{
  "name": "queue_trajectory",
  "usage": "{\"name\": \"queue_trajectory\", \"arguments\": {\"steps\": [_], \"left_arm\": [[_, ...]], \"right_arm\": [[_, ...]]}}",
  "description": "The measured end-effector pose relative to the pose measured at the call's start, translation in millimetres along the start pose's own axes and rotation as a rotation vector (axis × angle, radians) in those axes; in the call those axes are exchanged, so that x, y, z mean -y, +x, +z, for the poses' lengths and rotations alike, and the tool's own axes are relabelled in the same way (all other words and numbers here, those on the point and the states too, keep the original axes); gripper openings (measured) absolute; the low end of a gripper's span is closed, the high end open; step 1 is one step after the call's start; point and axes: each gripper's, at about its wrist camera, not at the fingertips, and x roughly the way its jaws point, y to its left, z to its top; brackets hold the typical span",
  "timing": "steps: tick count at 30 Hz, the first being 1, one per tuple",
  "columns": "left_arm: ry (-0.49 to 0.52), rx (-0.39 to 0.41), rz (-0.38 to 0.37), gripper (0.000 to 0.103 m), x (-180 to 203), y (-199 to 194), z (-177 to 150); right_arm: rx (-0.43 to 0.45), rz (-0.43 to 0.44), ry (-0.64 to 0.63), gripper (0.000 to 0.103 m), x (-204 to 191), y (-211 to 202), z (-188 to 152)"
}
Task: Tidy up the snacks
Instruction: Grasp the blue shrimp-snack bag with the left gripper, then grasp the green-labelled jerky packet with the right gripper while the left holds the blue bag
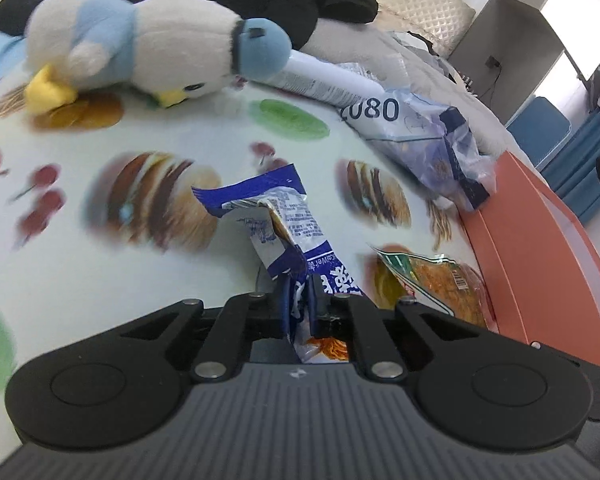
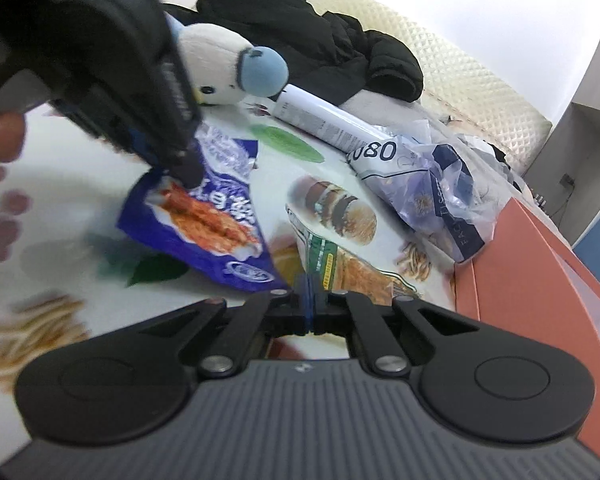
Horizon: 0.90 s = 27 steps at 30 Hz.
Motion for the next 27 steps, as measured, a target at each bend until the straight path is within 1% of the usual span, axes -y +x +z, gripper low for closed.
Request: {"name": "queue_trajectory", "arguments": {"steps": [4, 8, 10, 13, 17, 20, 25, 27], "left_arm": [[-0.002, -0.006, -0.012, 0.011, -3, -26, -18], [0.061, -0.022, 0.002, 0.011, 2, -51, -41], [0.066, -0.037, -0.015, 0.011, 2, -64, -54], [0.08, -0.05, -0.019, 0.011, 3, -81, -70], [0.051, -0.066, -0.034, 0.011, -1, -105, -90], [0.03, -0.081, -0.028, 0.011, -5, -122, -104], [0.025, -0.082, -0.003, 0.011, -12, -139, -117], [0.017, -0.076, 0.028, 0.013, -14, -142, -119]], "right_arm": [[0.003, 0.022, -0.023, 0.002, -7, -26, -6], [-0.005, 0.043, -0.022, 0.003, -9, -49, -12], [-0.012, 0.055, -0.018, 0.003, -11, -61, -16], [-0.016, 0.078, -0.014, 0.003, -14, -79, -21], [-0.022, 0.106, -0.021, 0.003, -20, -107, -28], [-0.028, 0.138, -0.019, 0.003, -21, -127, -33], [-0.044, 0.198, 0.01, 0.003, -22, -152, -41], [-0.044, 0.215, 0.016, 0.005, -24, -156, -42]]}}
